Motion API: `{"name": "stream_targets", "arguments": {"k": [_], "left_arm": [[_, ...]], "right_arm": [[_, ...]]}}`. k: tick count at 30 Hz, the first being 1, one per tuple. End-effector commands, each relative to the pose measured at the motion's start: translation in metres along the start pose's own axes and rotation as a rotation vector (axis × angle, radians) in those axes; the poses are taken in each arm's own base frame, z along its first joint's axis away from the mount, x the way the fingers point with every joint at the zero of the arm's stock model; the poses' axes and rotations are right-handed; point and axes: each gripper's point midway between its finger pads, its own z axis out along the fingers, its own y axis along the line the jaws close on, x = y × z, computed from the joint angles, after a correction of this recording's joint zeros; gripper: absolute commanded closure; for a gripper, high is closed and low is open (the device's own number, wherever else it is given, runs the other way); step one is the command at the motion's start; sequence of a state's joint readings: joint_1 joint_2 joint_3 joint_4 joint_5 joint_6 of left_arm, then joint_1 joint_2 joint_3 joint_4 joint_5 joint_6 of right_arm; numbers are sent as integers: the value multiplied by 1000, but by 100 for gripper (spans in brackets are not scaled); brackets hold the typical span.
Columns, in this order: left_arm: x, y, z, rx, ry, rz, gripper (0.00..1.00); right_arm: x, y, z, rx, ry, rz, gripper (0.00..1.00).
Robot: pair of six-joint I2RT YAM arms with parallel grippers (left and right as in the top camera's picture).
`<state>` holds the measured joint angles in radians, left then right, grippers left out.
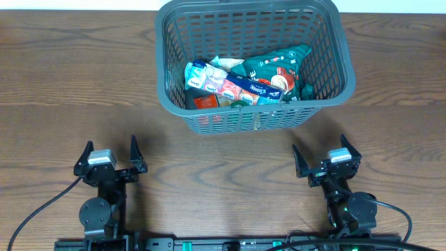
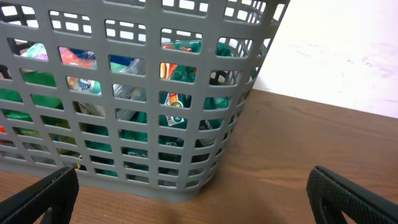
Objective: Pack container
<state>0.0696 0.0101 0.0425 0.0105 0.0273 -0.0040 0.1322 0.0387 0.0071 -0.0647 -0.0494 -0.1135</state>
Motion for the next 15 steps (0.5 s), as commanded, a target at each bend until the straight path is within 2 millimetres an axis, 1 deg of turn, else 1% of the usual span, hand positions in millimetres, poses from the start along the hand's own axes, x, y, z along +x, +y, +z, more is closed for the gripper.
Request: {"name": "stream_targets", "arguments": {"k": [1, 11, 15], "left_arm": [[3, -1, 1, 8, -8, -14, 1], [0, -1, 2, 11, -39, -18, 1], [5, -1, 2, 9, -17, -17, 1]], "right_arm": [[1, -1, 0, 3, 3, -6, 1], [1, -1, 0, 4, 2, -6, 1], [1, -1, 0, 3, 3, -6, 1]]}}
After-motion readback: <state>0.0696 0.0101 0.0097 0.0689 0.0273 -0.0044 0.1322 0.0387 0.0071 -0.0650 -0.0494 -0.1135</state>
